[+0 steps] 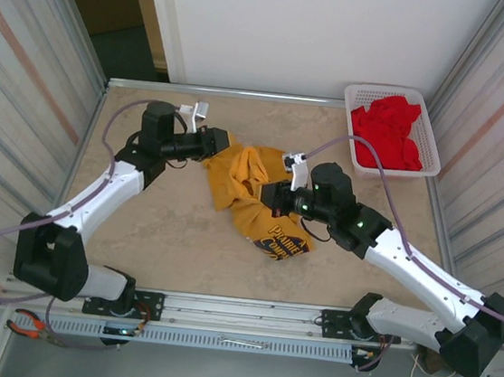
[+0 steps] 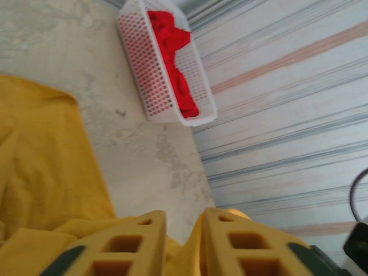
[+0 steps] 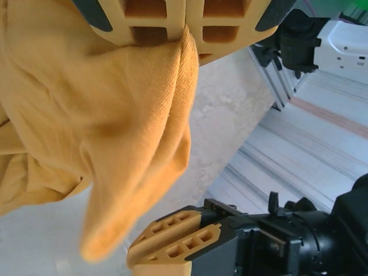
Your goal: Fold the inside-out t-shirt
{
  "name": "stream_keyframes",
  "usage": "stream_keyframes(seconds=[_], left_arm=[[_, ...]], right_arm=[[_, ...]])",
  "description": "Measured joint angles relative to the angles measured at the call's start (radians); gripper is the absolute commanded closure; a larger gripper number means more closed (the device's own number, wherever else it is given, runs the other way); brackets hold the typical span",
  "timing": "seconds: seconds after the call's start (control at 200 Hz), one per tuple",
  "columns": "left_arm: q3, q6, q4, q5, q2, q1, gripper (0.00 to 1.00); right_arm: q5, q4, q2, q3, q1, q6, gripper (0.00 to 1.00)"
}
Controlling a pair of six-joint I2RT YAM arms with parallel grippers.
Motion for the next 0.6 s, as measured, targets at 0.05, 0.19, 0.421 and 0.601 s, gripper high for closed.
stream_keyframes(seconds=[0.05, 0.19, 0.421, 0.601], left_arm=[[-0.002, 0.007, -0.017, -0.003, 0.000, 0.002, 0.54], [-0.063, 0.015, -0.035, -0.042, -0.124, -0.013, 0.46], [-0.140, 0.028, -0.074, -0.160, -0.339, -0.200, 0.43], [-0.116, 0.156, -0.195, -0.342, -0.294, -0.340, 0.48]], right_arm=[[-0.021, 0.022, -0.001, -0.028, -0.024, 0.008, 1.00], [-0.059, 0.069, -0.002, -0.089, -0.082, 0.042, 1.00], [-0.077, 0.112, -0.002, -0.103, -0.097, 0.075, 1.00], [-0.076, 0.129, -0.001, -0.105, -0.097, 0.091, 1.00]])
